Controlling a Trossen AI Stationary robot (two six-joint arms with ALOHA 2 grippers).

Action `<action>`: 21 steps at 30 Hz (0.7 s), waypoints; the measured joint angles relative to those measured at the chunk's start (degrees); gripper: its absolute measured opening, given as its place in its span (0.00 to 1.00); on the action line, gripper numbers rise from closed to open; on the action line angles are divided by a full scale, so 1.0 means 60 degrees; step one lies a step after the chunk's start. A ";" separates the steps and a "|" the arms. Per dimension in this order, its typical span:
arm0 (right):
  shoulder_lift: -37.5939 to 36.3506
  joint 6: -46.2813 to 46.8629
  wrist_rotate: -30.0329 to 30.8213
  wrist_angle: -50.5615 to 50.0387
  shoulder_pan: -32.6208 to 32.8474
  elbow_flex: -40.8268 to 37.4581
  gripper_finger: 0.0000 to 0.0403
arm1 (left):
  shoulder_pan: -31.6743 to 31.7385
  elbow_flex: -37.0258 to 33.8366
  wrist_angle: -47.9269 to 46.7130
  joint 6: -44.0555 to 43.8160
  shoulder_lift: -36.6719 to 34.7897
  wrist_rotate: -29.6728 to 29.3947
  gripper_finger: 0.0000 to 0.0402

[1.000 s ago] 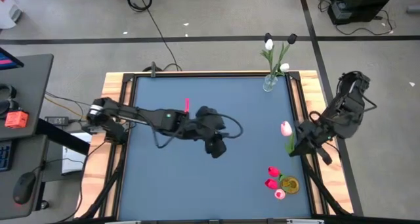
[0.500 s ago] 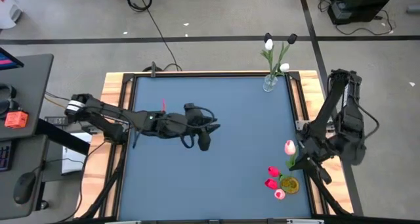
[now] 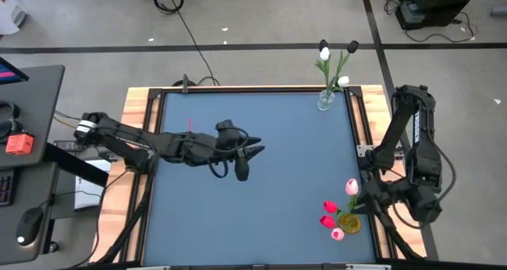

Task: Sort flowers into vase by color
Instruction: Put the pink flower into the yellow vase, then return to Home Position

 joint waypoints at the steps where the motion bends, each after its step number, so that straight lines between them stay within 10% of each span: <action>1: 0.0005 0.0182 -0.0123 -0.0094 -0.0002 0.0000 0.29 | 0.0000 0.0002 0.0053 0.0000 0.0024 0.0007 0.35; 21: -0.1140 0.3712 -0.3804 -0.2323 -0.0112 0.0007 0.42 | 0.0129 0.0000 -0.1102 0.0121 0.0049 0.0058 0.35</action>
